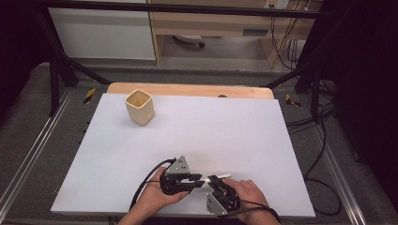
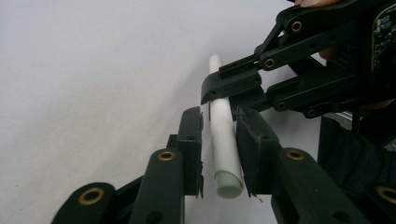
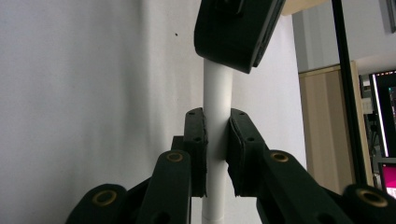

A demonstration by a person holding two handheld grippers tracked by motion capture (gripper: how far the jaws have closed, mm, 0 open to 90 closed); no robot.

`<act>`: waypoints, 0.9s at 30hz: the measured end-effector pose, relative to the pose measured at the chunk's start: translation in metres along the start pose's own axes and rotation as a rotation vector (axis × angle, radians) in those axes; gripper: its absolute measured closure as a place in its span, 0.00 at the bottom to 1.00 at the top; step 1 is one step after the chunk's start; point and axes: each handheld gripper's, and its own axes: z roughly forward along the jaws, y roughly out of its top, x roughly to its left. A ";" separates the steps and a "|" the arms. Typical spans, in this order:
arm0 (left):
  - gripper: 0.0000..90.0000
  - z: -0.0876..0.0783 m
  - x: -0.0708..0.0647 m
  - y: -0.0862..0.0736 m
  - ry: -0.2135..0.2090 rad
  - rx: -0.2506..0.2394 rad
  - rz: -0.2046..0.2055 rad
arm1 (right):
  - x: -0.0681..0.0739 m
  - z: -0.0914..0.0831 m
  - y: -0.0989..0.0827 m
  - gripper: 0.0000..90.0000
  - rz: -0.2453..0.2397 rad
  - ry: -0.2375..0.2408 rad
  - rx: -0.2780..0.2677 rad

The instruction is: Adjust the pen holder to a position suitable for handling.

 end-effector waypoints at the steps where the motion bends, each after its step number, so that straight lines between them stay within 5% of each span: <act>1: 0.78 0.000 0.000 0.000 0.001 -0.001 -0.001 | 0.000 0.000 0.000 0.88 0.005 0.000 0.001; 12: 0.66 -0.006 0.003 0.000 0.007 -0.039 -0.018 | -0.005 0.002 -0.007 0.88 0.032 0.001 0.019; 27: 0.38 -0.020 0.014 -0.001 0.103 -0.142 -0.055 | -0.025 -0.004 -0.028 0.88 0.199 -0.065 0.052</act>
